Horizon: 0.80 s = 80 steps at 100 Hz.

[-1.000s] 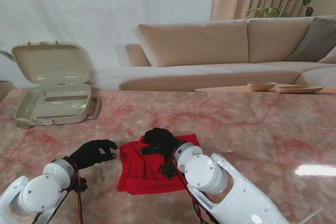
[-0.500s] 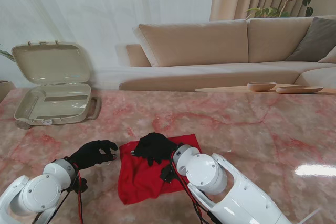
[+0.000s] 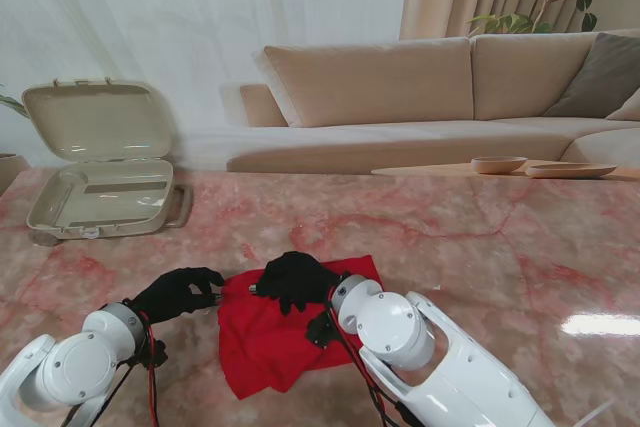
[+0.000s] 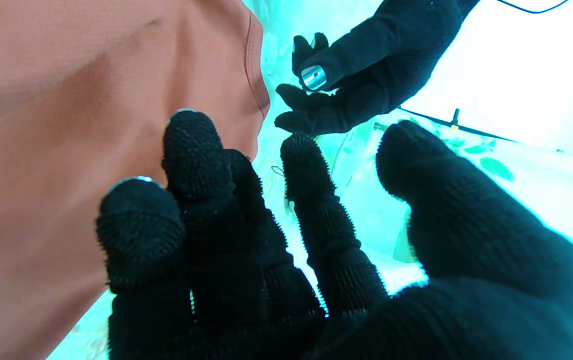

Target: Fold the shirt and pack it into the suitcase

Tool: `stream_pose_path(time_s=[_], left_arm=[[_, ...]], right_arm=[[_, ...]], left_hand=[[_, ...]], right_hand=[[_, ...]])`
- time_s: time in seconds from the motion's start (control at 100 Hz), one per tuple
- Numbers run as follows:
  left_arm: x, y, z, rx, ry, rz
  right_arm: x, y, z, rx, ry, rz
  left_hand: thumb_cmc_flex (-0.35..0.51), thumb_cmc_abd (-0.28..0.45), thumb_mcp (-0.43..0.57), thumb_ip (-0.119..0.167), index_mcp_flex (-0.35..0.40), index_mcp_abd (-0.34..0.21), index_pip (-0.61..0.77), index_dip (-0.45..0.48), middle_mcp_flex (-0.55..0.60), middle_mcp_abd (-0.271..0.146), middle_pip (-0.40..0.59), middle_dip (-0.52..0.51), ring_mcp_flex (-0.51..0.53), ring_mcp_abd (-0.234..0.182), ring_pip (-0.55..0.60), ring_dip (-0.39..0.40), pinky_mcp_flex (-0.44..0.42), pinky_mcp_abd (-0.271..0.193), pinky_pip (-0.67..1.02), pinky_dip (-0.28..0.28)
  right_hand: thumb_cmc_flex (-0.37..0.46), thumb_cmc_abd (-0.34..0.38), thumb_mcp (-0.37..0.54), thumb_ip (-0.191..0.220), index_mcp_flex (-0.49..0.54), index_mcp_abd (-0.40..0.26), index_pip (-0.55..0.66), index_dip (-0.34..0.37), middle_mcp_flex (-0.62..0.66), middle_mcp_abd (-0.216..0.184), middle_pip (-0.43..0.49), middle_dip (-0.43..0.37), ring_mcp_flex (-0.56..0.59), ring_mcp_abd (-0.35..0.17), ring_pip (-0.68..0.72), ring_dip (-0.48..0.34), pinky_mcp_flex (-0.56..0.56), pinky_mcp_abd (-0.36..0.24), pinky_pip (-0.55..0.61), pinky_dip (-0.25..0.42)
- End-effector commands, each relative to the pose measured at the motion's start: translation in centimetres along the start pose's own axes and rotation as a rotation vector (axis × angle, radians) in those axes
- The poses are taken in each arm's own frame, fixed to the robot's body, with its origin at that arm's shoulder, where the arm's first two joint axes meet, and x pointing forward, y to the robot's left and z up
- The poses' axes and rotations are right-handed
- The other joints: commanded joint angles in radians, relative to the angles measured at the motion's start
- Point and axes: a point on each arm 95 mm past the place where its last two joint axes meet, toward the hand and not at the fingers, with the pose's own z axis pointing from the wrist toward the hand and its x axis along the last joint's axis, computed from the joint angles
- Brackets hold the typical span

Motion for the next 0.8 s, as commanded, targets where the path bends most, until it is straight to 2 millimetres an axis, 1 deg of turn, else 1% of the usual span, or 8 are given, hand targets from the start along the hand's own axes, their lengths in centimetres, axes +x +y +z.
stream_pose_path(time_s=[0.0,0.06,0.18,0.29,0.5,0.55,0.63,0.79], left_arm=[[0.3,0.4,0.0,-0.003,0.011,0.0],[0.5,0.4,0.0,-0.001,0.022,0.003],[1.2,0.1,0.0,0.008,0.047,0.02],[2.1,-0.2,0.0,0.016,0.077,0.033],[4.3,-0.1,-0.2,0.025,0.158,0.069],[4.8,0.1,-0.2,0.014,0.176,0.074],[5.6,0.5,-0.1,-0.014,0.198,0.084],[6.5,1.6,0.3,-0.059,0.236,0.073]], right_arm=[[-0.6,-0.1,-0.7,0.011,-0.019,0.0],[-0.9,0.2,-1.2,-0.003,-0.027,-0.006],[-1.4,1.0,-2.4,-0.047,-0.055,-0.041],[-2.1,1.9,-3.8,-0.104,-0.09,-0.1],[-3.6,3.3,-5.9,-0.215,-0.162,-0.232],[-3.9,3.5,-6.4,-0.227,-0.174,-0.246],[-4.3,3.7,-7.0,-0.245,-0.19,-0.263],[-5.1,3.9,-7.8,-0.276,-0.209,-0.281]], left_hand=[[0.036,0.059,-0.04,0.018,-0.008,0.0,-0.014,-0.008,-0.045,-0.003,0.0,-0.009,-0.034,0.037,-0.02,-0.006,-0.017,0.012,-0.011,-0.006],[0.03,0.068,-0.04,0.023,-0.017,-0.001,-0.023,-0.023,-0.051,-0.001,-0.021,-0.027,-0.043,0.037,-0.046,-0.022,-0.022,0.014,-0.015,-0.004],[0.028,0.068,-0.04,0.024,-0.019,-0.005,-0.022,-0.031,-0.053,0.002,-0.055,-0.061,-0.049,0.037,-0.084,-0.057,-0.024,0.016,-0.019,-0.002],[0.028,0.067,-0.04,0.024,-0.025,-0.007,-0.026,-0.035,-0.055,0.006,-0.074,-0.084,-0.054,0.038,-0.096,-0.073,-0.028,0.015,-0.021,-0.001],[0.024,0.067,-0.041,0.023,-0.029,-0.046,-0.032,-0.038,-0.06,0.014,-0.099,-0.117,-0.061,0.039,-0.112,-0.095,-0.031,0.017,-0.024,0.001],[0.024,0.067,-0.041,0.022,-0.031,-0.045,-0.035,-0.039,-0.06,0.013,-0.103,-0.122,-0.063,0.039,-0.115,-0.098,-0.034,0.017,-0.025,0.001],[0.019,0.071,-0.043,0.022,-0.043,-0.041,-0.045,-0.043,-0.062,0.012,-0.108,-0.127,-0.064,0.036,-0.117,-0.101,-0.035,0.018,-0.027,0.001],[0.021,0.071,-0.042,0.022,-0.037,-0.037,-0.05,-0.045,-0.058,0.012,-0.104,-0.129,-0.057,0.036,-0.111,-0.101,-0.027,0.014,-0.021,0.005]], right_hand=[[-0.019,0.015,-0.024,-0.026,0.006,-0.026,-0.012,0.012,-0.016,-0.021,-0.008,-0.017,-0.018,0.03,-0.001,-0.014,-0.017,-0.017,-0.005,0.025],[-0.017,0.014,-0.026,-0.026,0.001,-0.031,-0.013,0.012,-0.019,-0.029,-0.011,-0.018,-0.03,0.028,-0.008,-0.015,-0.034,-0.02,-0.009,0.029],[-0.016,0.01,-0.029,-0.026,-0.005,-0.043,-0.01,0.012,-0.019,-0.041,-0.014,-0.019,-0.057,0.028,-0.022,-0.016,-0.07,-0.02,-0.021,0.037],[-0.017,0.007,-0.03,-0.028,-0.008,-0.05,-0.003,0.008,-0.016,-0.052,-0.018,-0.02,-0.081,0.025,-0.071,-0.036,-0.108,-0.008,-0.073,0.034],[-0.03,-0.008,-0.01,-0.036,-0.011,-0.075,0.018,-0.004,0.0,-0.076,-0.037,-0.032,-0.117,0.014,-0.26,-0.122,-0.164,0.025,-0.192,0.003],[-0.034,-0.008,-0.007,-0.04,-0.011,-0.079,0.024,-0.009,0.003,-0.079,-0.042,-0.037,-0.128,0.016,-0.312,-0.149,-0.177,0.031,-0.212,-0.003],[-0.037,-0.008,-0.006,-0.041,-0.01,-0.08,0.025,-0.011,0.007,-0.082,-0.049,-0.041,-0.135,0.012,-0.351,-0.169,-0.189,0.036,-0.229,-0.008],[-0.042,-0.008,-0.001,-0.043,-0.01,-0.087,0.03,-0.016,0.007,-0.087,-0.082,-0.058,-0.192,0.01,-0.45,-0.215,-0.28,0.048,-0.344,-0.049]])
